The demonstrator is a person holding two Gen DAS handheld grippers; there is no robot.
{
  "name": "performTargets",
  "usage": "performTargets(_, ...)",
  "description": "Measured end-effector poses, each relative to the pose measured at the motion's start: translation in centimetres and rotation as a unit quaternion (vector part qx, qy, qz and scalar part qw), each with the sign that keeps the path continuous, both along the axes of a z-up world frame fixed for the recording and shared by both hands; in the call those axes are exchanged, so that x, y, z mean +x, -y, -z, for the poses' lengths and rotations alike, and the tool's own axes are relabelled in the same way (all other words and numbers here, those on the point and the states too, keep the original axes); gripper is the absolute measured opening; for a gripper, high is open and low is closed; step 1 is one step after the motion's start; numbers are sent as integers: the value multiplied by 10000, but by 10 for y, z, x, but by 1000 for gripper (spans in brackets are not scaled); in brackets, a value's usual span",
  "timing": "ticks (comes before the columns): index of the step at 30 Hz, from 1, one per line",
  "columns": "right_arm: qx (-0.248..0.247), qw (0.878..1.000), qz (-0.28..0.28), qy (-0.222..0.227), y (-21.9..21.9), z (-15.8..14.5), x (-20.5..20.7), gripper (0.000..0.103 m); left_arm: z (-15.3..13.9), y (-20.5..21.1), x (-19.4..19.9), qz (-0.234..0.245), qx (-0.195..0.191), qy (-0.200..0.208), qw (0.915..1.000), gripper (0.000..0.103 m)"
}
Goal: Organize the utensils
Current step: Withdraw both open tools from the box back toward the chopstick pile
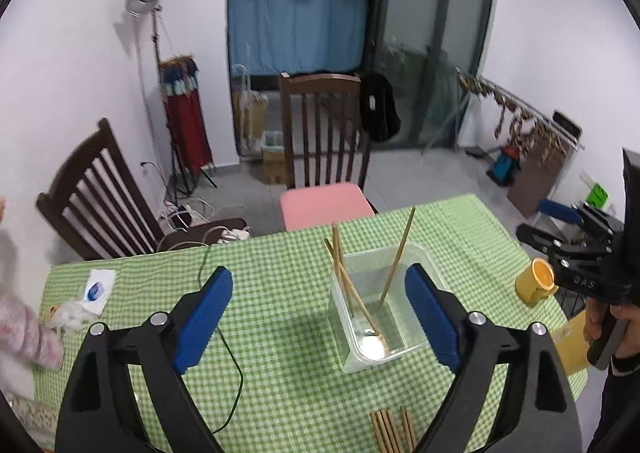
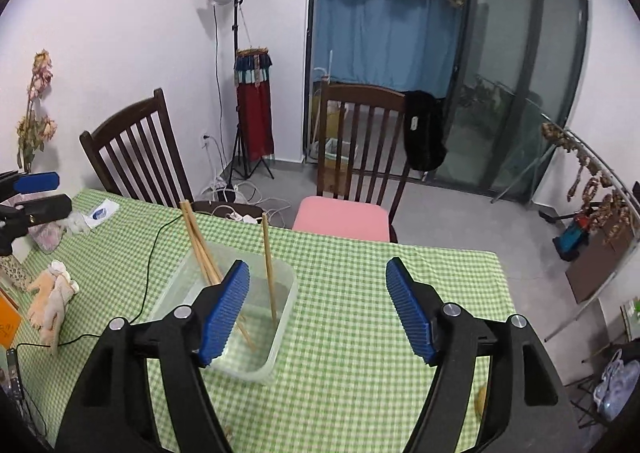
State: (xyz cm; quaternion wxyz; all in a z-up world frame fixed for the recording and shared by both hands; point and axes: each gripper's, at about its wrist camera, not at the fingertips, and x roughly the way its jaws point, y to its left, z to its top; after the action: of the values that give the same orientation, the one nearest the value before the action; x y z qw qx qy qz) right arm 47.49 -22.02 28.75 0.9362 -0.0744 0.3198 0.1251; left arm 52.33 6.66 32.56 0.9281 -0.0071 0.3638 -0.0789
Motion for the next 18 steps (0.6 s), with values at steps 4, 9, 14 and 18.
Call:
performTargets(4, 22, 9998, 2, 198, 1, -15, -33, 74, -18, -4, -35, -153, 30, 227, 9996, 91)
performTargets(9, 15, 9992, -48, 385, 4, -24, -68, 77, -34, -2, -77, -89, 77, 443, 9990, 95)
performTargets(14, 167, 9977, 48, 655, 8, -28, -100, 85, -45, 1, -122, -25, 127, 756, 9971, 95)
performTargets(18, 257, 9967, 53, 769, 8, -21, -124, 85, -43, -8, -157, -194, -97, 1034, 9944, 95)
